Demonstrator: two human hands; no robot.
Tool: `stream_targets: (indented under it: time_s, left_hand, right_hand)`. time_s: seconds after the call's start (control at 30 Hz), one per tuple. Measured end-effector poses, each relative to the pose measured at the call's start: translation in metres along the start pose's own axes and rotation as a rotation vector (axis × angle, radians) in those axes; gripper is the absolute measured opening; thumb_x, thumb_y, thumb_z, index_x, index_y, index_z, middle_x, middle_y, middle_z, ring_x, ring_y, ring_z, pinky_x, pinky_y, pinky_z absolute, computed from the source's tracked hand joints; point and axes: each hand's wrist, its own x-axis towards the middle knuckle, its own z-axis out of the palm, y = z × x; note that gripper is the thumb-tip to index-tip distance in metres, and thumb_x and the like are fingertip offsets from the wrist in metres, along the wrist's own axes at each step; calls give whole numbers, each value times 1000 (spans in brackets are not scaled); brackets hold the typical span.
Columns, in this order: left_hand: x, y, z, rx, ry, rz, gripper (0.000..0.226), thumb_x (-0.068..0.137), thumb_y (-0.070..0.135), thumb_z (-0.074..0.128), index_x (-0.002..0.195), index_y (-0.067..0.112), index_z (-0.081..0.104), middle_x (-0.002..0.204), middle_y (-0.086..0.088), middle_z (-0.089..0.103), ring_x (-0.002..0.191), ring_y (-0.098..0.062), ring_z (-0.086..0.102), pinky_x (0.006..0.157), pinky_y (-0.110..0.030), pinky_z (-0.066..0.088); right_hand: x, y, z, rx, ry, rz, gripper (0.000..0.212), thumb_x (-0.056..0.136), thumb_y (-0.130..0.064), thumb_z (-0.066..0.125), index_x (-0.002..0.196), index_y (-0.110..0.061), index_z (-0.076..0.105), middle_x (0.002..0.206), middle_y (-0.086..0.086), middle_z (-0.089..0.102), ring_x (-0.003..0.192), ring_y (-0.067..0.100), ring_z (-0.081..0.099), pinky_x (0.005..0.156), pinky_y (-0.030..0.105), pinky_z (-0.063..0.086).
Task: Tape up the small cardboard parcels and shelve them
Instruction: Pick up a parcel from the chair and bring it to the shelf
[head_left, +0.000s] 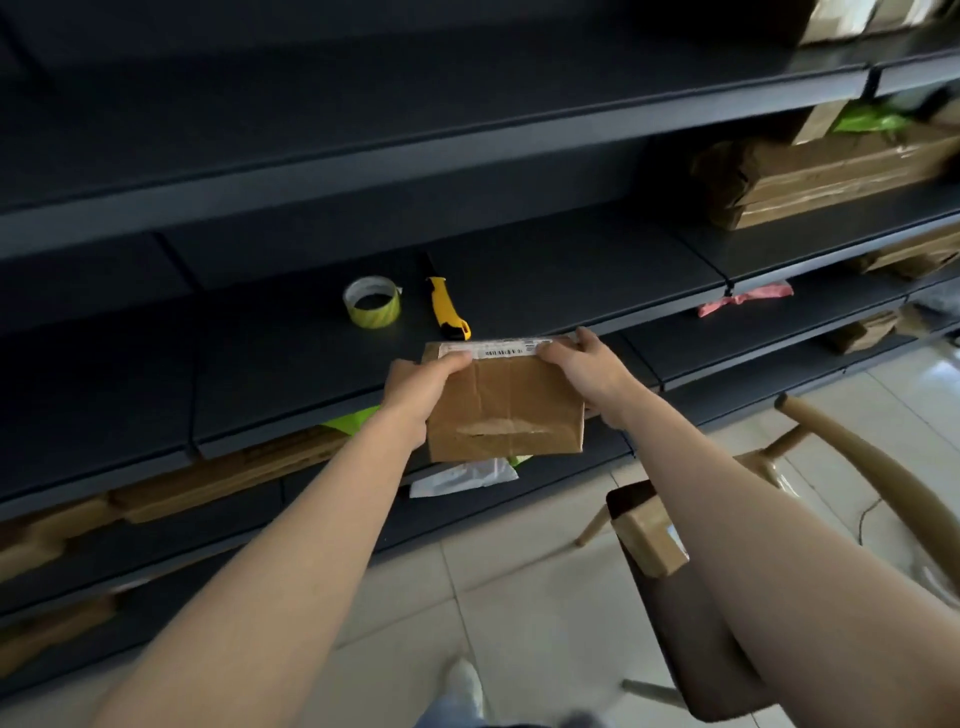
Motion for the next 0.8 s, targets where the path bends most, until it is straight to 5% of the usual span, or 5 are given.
stream_targets:
  time_s: [0.2,0.4,0.5,0.63,0.8]
  left_hand:
    - [-9,2,-48,63,64,51,45,76,27,77,113,15,57,105,-8,66,89,-24,66,72,-41,57]
    - [-20,-2,-92,0,403,1,73,73,44,78,127,4,50,120,-13,61,104,-31,61,90,-46,52]
    - [-20,-8,-108,-90,478,-4,73,75,44,76,128,2,51,122,-14,61,106,-32,60,93,-45,51]
    - [-18,-14,-131,-160,568,-11,63,80,37,73,127,1,52,121,-14,61,106,-31,59,94,-44,50]
    - [-5,-13,-168,-198,628,-12,19,85,19,66,72,9,54,85,-11,60,82,-25,59,78,-39,52]
  right_hand:
    - [5,-16,34,-39,-231,0,105,67,-64,72,150,-29,17,137,-1,44,101,15,53,73,31,48]
    - [15,-42,76,-100,-295,-69,60,76,-53,71,118,-18,46,103,-3,60,86,11,59,55,26,46]
    - [20,-53,99,-80,-329,-114,45,79,-47,70,109,-17,54,106,1,65,87,15,64,63,29,52]
    - [23,-60,131,-104,-349,-117,60,81,-46,68,124,-9,48,115,5,61,99,22,61,85,38,52]
    - [24,-76,176,-94,-360,-150,59,84,-42,65,131,-13,42,121,3,55,103,21,56,89,38,49]
